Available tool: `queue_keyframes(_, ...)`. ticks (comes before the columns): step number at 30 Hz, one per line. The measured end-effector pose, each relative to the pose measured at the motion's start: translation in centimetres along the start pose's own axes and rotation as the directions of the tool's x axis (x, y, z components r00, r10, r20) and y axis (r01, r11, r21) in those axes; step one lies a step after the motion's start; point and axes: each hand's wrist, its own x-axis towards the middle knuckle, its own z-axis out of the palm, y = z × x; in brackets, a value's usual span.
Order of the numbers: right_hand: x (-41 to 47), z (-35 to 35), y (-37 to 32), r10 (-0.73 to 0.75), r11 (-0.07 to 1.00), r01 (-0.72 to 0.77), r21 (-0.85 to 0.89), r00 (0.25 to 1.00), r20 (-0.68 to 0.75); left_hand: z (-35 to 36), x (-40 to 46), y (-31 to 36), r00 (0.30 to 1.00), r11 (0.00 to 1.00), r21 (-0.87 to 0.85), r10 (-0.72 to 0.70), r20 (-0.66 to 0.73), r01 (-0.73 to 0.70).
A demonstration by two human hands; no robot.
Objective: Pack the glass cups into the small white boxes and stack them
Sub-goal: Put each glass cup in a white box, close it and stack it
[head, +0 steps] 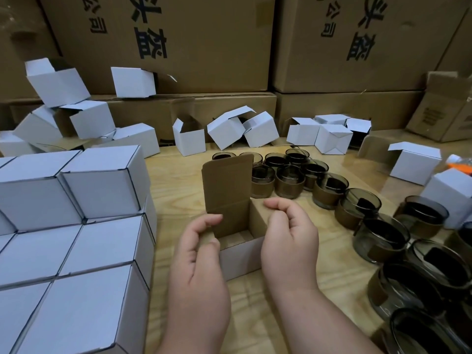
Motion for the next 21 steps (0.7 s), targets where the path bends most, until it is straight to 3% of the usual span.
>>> queue_keyframes(4,0.2,0.0,0.2,0.038,0.998,-0.037,-0.043,0.999,0.021,0.3,0.0,0.2,0.999,0.999,-0.025,-0.037,0.023,0.038)
queue_keyframes(14,-0.5,0.0,-0.4,0.080,0.995,-0.074,-0.067,0.993,0.091,0.1,-0.2,0.5,0.998,0.991,0.130,0.003,0.058,-0.011)
queue_keyframes(21,-4.0,-2.2,-1.4,0.096,0.969,-0.047,-0.244,0.976,0.194,-0.1,-0.2,0.6,0.995,0.986,0.146,0.075,0.067,-0.084)
